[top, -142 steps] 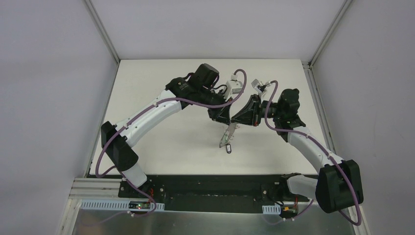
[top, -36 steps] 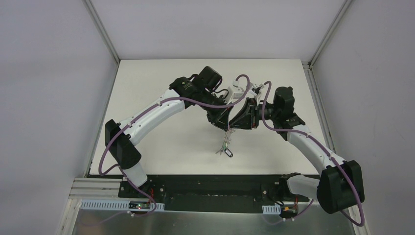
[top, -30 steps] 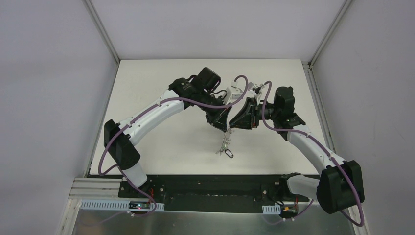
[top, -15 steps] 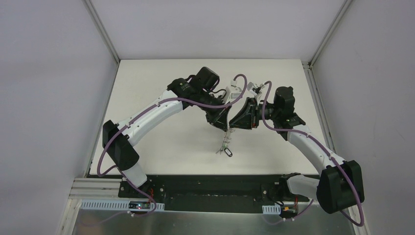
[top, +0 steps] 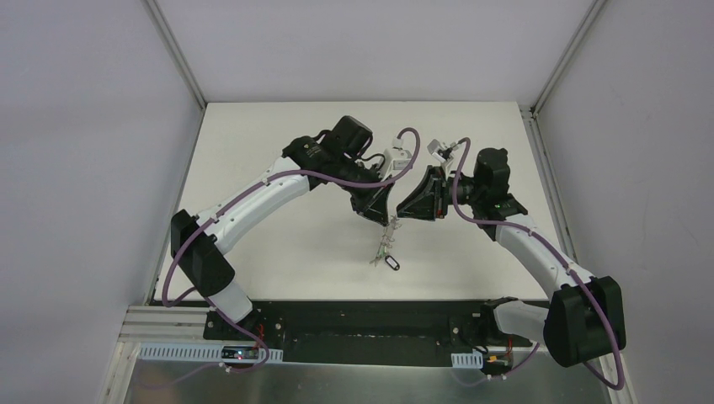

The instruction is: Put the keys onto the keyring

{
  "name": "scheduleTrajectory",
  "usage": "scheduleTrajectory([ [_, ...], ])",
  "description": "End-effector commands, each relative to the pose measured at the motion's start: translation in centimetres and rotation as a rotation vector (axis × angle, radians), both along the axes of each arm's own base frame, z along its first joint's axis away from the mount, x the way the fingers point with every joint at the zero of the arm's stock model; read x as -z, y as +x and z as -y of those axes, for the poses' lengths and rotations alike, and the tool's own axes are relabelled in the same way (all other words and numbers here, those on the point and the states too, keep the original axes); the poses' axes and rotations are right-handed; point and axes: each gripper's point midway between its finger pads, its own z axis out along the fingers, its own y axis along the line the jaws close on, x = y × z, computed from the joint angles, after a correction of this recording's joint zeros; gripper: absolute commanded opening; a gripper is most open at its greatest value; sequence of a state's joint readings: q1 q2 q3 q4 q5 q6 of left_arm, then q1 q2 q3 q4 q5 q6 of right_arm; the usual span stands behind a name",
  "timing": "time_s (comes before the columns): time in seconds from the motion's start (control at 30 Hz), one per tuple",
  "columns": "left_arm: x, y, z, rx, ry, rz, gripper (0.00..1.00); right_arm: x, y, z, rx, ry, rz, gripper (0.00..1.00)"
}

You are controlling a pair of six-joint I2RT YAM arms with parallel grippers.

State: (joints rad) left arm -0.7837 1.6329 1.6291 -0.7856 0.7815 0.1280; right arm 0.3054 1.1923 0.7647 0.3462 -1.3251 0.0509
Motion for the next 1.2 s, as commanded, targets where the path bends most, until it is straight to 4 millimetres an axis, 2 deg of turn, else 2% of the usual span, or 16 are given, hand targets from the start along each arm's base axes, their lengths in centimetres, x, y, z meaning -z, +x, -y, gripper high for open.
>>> scheduleTrajectory([
  [0.0,-2.7,-0.3,-0.1,0.029,-0.087,0.069,0.0,-2.2,0.0,0.0,-0.027,0.032,0.101,0.27],
  [0.2,-2.6,0.0,-0.3,0.018,-0.078,0.088,0.0,-2.6,0.3,0.4,-0.01,0.034,0.113,0.27],
  [0.4,-2.6,1.5,-0.8,-0.053,-0.05,0.165,0.0,-2.9,0.3,1.1,0.014,0.034,0.119,0.27],
  [1.0,-2.4,1.2,-0.7,-0.031,-0.06,0.157,0.0,-2.3,0.8,0.9,0.013,0.032,0.111,0.27],
  [1.17,-2.2,1.4,-0.7,-0.03,-0.052,0.164,0.0,-2.3,0.3,0.9,0.007,0.026,0.086,0.27],
])
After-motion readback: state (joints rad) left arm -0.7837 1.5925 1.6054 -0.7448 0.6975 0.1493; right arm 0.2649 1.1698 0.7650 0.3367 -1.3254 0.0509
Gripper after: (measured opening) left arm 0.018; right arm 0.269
